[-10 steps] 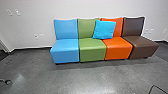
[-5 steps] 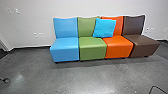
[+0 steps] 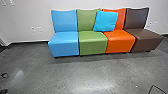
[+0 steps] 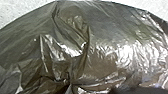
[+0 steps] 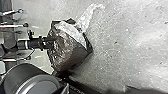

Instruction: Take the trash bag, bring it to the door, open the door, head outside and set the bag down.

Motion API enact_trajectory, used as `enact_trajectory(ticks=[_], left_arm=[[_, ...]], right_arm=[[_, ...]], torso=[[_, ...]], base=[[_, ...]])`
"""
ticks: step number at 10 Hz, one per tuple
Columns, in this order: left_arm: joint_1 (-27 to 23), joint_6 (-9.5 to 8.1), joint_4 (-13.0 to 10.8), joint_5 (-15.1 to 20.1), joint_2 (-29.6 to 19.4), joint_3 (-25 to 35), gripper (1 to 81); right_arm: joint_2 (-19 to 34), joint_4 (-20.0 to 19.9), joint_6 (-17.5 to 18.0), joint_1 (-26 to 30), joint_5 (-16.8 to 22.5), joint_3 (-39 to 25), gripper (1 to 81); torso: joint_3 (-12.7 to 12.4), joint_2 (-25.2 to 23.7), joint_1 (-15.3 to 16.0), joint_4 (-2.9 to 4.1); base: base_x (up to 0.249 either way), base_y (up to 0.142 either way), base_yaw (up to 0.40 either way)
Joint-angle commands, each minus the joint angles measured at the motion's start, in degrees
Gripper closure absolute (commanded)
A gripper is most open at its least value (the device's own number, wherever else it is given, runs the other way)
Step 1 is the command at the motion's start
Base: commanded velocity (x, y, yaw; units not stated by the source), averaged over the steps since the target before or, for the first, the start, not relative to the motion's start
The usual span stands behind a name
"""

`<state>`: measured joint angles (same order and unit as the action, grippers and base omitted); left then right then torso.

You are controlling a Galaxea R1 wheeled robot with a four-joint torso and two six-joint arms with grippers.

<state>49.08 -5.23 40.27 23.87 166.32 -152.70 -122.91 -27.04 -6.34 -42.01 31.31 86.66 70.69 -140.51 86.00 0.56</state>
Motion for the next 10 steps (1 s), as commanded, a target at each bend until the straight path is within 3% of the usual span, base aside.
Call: enact_trajectory(ticks=[1,2,3,7,8,9,10], left_arm=[[-6.15,0.04,-0.01,3.9,-0.37,-0.23,1.0],[-5.71,0.04,-0.36,3.9,-0.01,-0.23,1.0],[-4.91,0.04,-0.36,3.65,0.07,-0.23,1.0],[-3.06,0.22,-1.24,3.2,-0.19,-0.23,1.0],[-2.98,0.31,-2.64,3.12,-0.1,-0.23,1.0],[-2.89,0.22,-4.23,3.11,0.25,-0.23,1.0],[-2.72,0.22,-4.32,3.03,0.16,-0.23,1.0]], right_arm=[[2.11,-1.61,0.01,5.31,4.11,-1.16,1.0],[1.58,-1.61,0.01,4.69,4.03,-0.9,1.0],[0.88,-1.53,0.01,4.16,4.03,-0.63,1.0],[-0.44,-1.61,0.01,3.81,3.94,-0.28,1.0],[-0.61,-1.61,0.01,3.72,3.94,-0.19,1.0],[-0.7,-1.61,0.01,3.72,4.03,0.07,1.0],[-0.7,-1.61,0.01,3.38,4.03,0.16,1.0]], torso=[[0.0,-5.66,3.65,0.0],[0.18,-7.63,4.89,0.0],[4.19,-3.98,2.49,0.0],[9.4,-7.41,4.61,0.0],[5.9,-7.43,4.63,0.0],[7.69,-7.43,4.63,0.0],[8.31,-7.43,4.65,0.0]], base=[[0.0,0.0,0.0],[0.0,0.0,0.0],[0.0,0.0,0.0],[0.0,0.0,0.0],[0.0,0.0,0.0],[0.0,0.0,0.0],[0.0,0.0,0.0]])
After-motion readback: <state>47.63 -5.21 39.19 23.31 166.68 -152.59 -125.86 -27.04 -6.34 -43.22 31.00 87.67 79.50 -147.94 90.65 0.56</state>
